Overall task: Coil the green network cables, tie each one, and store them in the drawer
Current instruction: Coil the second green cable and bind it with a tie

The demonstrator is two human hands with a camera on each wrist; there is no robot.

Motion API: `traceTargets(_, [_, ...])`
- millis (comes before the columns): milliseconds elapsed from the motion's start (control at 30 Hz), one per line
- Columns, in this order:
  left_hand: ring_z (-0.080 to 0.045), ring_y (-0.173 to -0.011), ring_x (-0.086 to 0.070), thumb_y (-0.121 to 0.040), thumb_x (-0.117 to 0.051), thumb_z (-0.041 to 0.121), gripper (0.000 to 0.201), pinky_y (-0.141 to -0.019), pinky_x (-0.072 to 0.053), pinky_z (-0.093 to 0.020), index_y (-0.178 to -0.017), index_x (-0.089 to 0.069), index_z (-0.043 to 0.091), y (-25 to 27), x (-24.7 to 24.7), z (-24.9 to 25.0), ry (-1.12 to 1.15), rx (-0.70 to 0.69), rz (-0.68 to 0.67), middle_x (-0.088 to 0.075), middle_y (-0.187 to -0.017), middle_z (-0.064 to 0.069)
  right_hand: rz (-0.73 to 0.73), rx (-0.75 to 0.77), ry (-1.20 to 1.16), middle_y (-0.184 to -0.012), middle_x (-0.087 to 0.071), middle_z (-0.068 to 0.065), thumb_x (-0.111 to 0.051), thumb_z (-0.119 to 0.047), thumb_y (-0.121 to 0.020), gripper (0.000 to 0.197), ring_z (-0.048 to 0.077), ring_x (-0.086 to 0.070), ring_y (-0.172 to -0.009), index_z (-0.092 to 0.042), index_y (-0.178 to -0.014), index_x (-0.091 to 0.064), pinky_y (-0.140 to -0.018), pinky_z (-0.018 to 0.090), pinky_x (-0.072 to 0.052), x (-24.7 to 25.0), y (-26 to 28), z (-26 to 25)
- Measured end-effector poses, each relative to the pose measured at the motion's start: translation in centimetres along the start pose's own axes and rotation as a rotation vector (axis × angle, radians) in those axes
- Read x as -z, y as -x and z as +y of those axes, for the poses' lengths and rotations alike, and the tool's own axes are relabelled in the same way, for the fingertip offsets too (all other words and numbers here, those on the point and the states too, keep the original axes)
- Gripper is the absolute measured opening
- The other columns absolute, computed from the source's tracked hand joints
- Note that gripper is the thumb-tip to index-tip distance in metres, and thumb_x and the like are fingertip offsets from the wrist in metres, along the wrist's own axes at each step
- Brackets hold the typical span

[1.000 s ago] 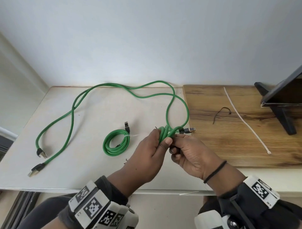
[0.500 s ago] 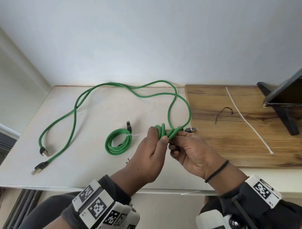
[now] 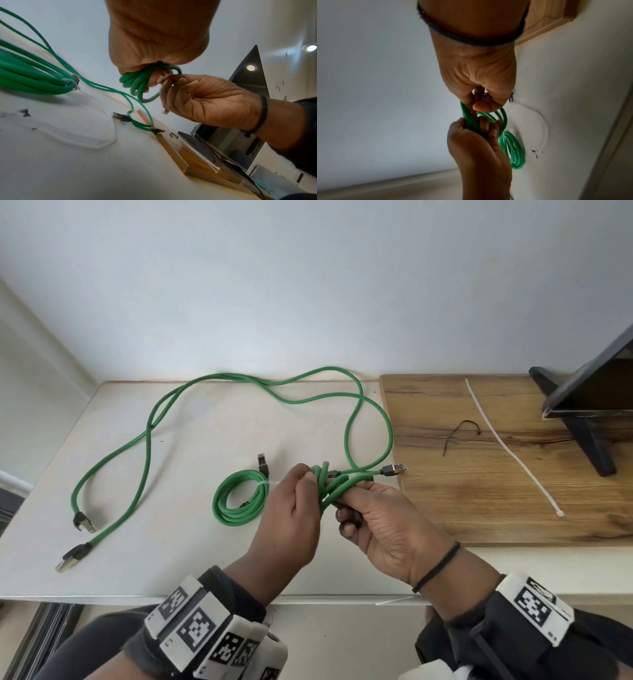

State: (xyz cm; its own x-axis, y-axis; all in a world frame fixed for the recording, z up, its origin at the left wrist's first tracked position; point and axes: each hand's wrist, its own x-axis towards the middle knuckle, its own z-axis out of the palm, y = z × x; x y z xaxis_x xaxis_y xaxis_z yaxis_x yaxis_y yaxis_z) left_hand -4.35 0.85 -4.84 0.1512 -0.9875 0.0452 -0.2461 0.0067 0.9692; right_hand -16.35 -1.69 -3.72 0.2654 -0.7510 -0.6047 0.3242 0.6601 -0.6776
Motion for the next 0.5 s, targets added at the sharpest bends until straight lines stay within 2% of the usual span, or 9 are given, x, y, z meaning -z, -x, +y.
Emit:
traceTargets(100, [-0.019,-0.050,-0.038,-0.087,-0.037,0.028,0.032,-0.049,-0.032,-0.038,-0.059,-0.036,0.012,-0.13,0.11,-0.25,0.021,0.046,-0.025,-0.040,-0.050,-0.003,0.055,0.015,-0.012,-0.062,-0.054,0.005,-0.061,0.005,-0.083,0.010,0.007,-0.045,-0.047,-0.003,-0.086,-0.065,-0.038,0.017,-0.036,-0.09,0.00,0.26])
traceTargets(233, [-0.016,-0.049,-0.044,-0.089,-0.042,0.033,0.035,-0.051,-0.037,-0.033,-0.065,-0.042,0.006,-0.21,0.18,-0.36,0.003,0.062,-0.080,-0.046,-0.049,0.003,0.131,0.022,-0.018,-0.061,-0.055,0.006,-0.061,0.007,-0.083,0.014,0.007,-0.045,-0.045,-0.006,-0.078,-0.064,-0.037,0.016,-0.037,0.18,-0.30,0.31])
traceTargets(300, [-0.014,-0.047,-0.044,-0.091,-0.046,0.029,0.035,-0.048,-0.038,-0.027,-0.068,-0.044,0.003,-0.29,0.30,-0.22,0.073,0.098,-0.107,-0.046,-0.049,0.004,0.139,0.021,-0.008,-0.061,-0.055,0.005,-0.062,0.007,-0.082,0.016,0.007,-0.045,-0.045,-0.007,-0.076,-0.064,-0.036,0.016,-0.037,0.27,-0.29,0.26])
traceTargets(400, [-0.013,-0.045,-0.044,-0.098,-0.048,0.015,0.031,-0.046,-0.037,-0.018,-0.070,-0.047,0.002,-0.48,0.43,-0.02,0.165,0.166,-0.149,-0.049,-0.053,-0.003,0.120,0.016,0.025,-0.060,-0.054,0.002,-0.066,0.003,-0.080,0.015,0.007,-0.043,-0.047,-0.011,-0.075,-0.064,-0.037,0.016,-0.035,0.41,-0.24,0.15])
traceTargets(500, [-0.012,-0.046,-0.045,-0.098,-0.048,0.017,0.026,-0.046,-0.037,-0.017,-0.078,-0.052,0.002,-0.55,0.30,-0.13,0.224,0.260,-0.182,-0.055,-0.058,-0.008,0.101,0.011,0.034,-0.058,-0.052,0.001,-0.063,0.003,-0.082,0.017,0.007,-0.040,-0.048,-0.012,-0.073,-0.064,-0.038,0.016,-0.034,0.55,-0.28,0.12])
